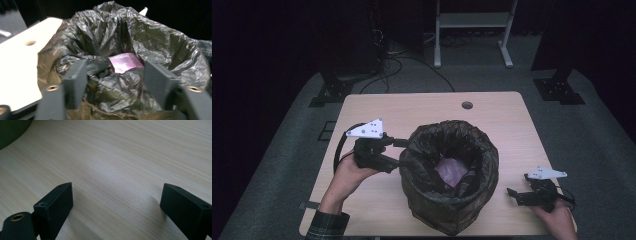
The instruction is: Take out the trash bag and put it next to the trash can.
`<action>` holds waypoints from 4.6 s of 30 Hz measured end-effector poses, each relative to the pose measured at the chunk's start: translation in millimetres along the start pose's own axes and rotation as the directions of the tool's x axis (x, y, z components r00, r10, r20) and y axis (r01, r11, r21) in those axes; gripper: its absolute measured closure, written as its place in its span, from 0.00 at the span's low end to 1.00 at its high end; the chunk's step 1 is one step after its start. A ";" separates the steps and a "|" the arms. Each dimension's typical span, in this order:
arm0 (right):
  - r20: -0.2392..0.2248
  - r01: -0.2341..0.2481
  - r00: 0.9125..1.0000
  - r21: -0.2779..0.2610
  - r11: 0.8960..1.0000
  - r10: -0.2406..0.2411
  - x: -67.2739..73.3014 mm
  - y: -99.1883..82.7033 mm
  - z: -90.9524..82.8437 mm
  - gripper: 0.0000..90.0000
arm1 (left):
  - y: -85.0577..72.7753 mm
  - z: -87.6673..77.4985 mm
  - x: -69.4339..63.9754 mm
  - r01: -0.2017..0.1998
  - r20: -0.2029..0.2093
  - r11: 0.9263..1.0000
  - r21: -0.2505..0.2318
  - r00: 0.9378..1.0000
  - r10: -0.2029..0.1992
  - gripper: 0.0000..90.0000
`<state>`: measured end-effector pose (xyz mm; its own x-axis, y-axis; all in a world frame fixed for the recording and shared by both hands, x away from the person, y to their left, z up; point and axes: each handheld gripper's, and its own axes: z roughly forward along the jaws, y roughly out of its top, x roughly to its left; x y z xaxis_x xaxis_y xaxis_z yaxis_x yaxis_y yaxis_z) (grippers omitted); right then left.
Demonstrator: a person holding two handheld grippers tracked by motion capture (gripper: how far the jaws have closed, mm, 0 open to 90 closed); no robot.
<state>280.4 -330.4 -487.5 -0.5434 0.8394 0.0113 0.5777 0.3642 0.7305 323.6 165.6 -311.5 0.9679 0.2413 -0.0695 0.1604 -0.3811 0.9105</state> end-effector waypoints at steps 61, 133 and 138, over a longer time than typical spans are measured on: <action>0.001 -0.002 1.000 -0.001 1.000 0.002 0.3 -0.3 -0.3 0.11 | 123.7 156.1 -31.5 -0.123 0.209 0.992 -0.018 0.970 0.125 1.00; -0.076 -0.094 0.993 -0.083 0.992 0.088 6.3 25.3 -43.2 0.17 | -153.0 -10.1 9.9 0.263 -0.509 0.964 0.045 0.837 -0.204 0.00; -0.073 -0.088 0.994 -0.110 0.990 0.081 8.9 33.8 -58.5 0.17 | -169.8 0.3 14.5 0.300 -0.535 0.947 0.119 0.823 -0.193 0.00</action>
<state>259.4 -334.2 -422.8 -0.5383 0.8342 0.1202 0.5531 0.2421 0.7972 310.4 233.6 -467.2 0.6620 0.7494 -0.0154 0.4649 -0.3944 0.7926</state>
